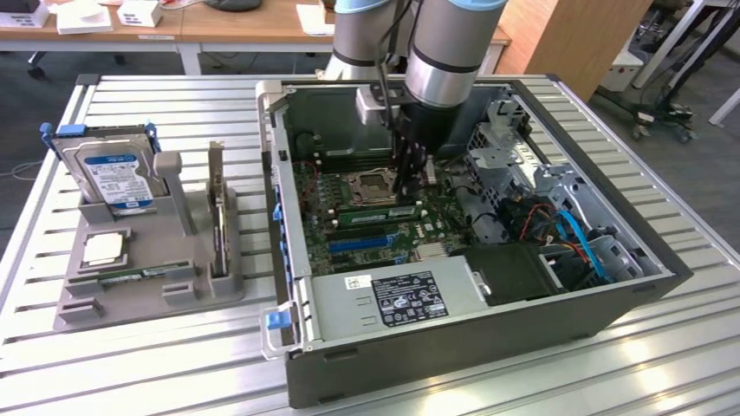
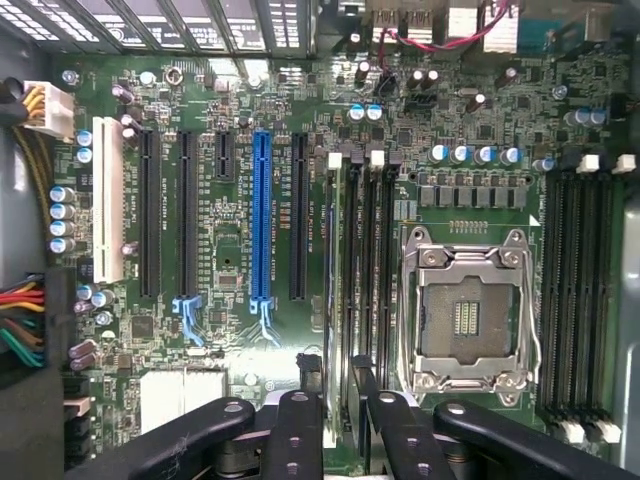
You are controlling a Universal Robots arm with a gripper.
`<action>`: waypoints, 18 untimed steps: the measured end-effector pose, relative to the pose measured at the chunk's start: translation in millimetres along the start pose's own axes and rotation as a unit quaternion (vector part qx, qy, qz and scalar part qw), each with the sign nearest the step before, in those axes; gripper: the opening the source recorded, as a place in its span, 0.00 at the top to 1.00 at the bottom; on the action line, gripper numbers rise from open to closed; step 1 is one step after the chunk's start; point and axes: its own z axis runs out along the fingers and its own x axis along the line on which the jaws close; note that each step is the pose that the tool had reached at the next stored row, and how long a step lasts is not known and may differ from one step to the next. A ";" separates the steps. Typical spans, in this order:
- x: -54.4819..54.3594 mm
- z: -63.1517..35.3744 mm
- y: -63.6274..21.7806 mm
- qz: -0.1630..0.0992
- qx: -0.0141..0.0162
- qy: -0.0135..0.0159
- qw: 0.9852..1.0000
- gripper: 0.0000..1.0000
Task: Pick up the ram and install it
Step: 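Insert the ram into the slot, then press down the ram until it locks into place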
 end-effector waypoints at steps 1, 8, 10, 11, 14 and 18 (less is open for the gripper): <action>0.0 -1.6 0.0 0.000 0.000 0.000 1.000 0.75; -0.1 -7.1 0.1 0.000 0.000 0.000 1.000 0.75; -0.1 -7.2 0.1 0.000 0.000 0.000 1.000 0.75; -0.1 -7.2 0.1 0.000 0.000 0.000 1.000 0.75; -0.1 -7.2 0.1 0.000 0.000 0.000 1.000 0.75; -0.1 -7.2 0.1 0.000 0.000 0.000 1.000 0.75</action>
